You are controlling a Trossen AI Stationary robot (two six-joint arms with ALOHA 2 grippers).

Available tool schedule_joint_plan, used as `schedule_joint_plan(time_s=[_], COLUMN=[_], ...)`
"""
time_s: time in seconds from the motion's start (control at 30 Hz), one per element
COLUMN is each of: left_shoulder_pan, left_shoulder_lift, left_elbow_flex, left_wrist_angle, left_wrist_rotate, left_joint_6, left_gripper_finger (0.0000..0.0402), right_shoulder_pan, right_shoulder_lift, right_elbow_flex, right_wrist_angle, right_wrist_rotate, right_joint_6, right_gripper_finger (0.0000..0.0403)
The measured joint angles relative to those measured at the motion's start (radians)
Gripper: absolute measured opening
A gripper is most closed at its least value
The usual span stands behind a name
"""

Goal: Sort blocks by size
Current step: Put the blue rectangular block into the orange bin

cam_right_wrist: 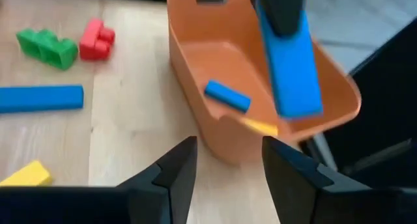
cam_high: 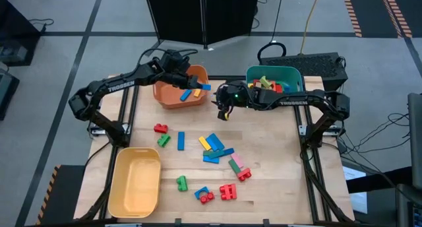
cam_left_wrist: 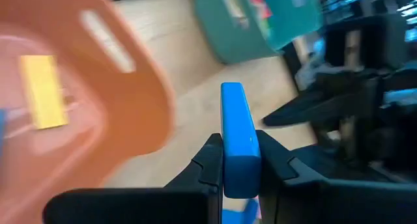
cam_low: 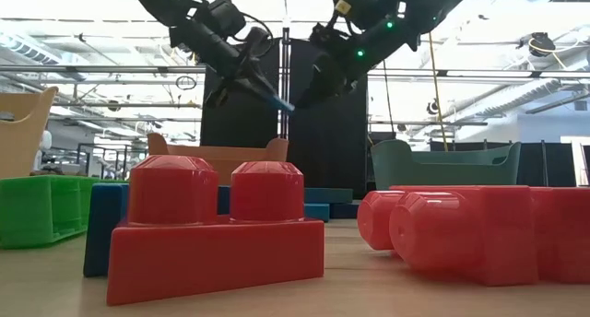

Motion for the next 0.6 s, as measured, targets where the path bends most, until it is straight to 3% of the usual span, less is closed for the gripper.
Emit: schedule_joint_plan(time_s=[0.1, 0.3, 0.6], left_shoulder_pan=[0.015, 0.042, 0.046], left_shoulder_lift=[0.000, 0.000, 0.000], left_elbow_flex=[0.000, 0.000, 0.000], left_wrist_angle=[-0.080, -0.273, -0.428], left_wrist_rotate=[-0.057, -0.204, -0.403], left_joint_6=[0.069, 0.206, 0.327], left_gripper_finger=[0.0036, 0.0036, 0.0038], right_shoulder_pan=[-0.002, 0.001, 0.025], right_shoulder_lift=[0.000, 0.000, 0.063], right_elbow_flex=[0.000, 0.000, -0.001], right_wrist_angle=[-0.067, -0.176, -0.125], right_wrist_rotate=[-0.005, -0.118, -0.208], right_joint_6=[0.051, 0.152, 0.265], right_gripper_finger=[0.0166, 0.0166, 0.0167])
